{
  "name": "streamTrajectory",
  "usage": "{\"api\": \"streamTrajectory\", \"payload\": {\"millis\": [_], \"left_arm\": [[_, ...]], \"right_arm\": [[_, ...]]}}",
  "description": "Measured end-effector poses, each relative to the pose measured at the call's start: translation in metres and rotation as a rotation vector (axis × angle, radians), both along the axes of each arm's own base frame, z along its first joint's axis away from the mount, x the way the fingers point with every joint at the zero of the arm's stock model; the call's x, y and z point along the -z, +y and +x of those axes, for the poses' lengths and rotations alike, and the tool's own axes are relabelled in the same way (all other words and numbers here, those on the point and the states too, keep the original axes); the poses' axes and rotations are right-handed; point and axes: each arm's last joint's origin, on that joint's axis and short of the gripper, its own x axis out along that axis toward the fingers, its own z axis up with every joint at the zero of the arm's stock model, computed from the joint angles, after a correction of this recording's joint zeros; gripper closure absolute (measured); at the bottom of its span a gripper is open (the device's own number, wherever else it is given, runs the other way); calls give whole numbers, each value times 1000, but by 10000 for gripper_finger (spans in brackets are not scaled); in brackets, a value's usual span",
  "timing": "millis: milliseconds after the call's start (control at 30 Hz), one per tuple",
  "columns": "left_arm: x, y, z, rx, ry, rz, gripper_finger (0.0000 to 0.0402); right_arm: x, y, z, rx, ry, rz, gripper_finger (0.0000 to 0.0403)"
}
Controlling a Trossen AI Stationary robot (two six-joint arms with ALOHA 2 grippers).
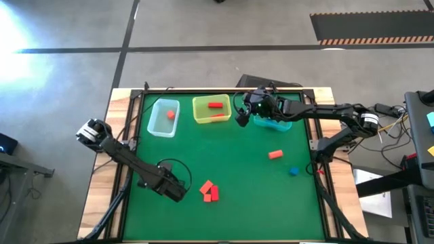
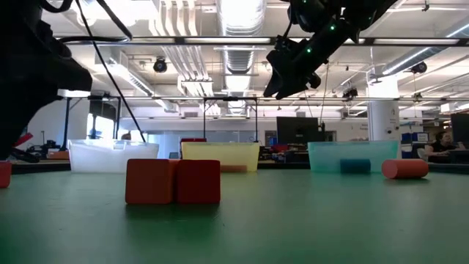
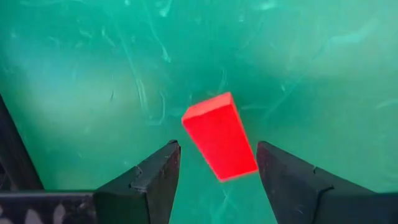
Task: Sort & place blocks by color
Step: Put the red block into the yellow bin
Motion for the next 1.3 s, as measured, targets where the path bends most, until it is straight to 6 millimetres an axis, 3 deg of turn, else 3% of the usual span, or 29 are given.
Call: {"api": "streamTrajectory", "payload": {"millis": [367, 633, 733, 900, 1000, 1133, 1300], "left_arm": [[5, 4, -2, -4, -3, 36, 206], [23, 5, -4, -27, -55, 11, 207], [24, 6, -4, -26, -62, 28, 223], [25, 7, -5, -26, -59, 33, 283], [25, 7, -5, -26, -60, 34, 285], [20, 8, -2, -19, -88, 30, 285], [-4, 25, 12, 56, -197, 80, 285]], "right_arm": [[1, 1, 0, -7, 8, -3, 145], [3, 1, -1, -9, 14, -4, 145], [3, 1, -1, -10, 15, -4, 145], [3, 1, -1, -13, 19, -10, 145], [3, 1, -1, -14, 19, -10, 145], [3, 1, -1, -14, 20, -10, 145], [6, 2, -2, -14, 30, -6, 145]]}}
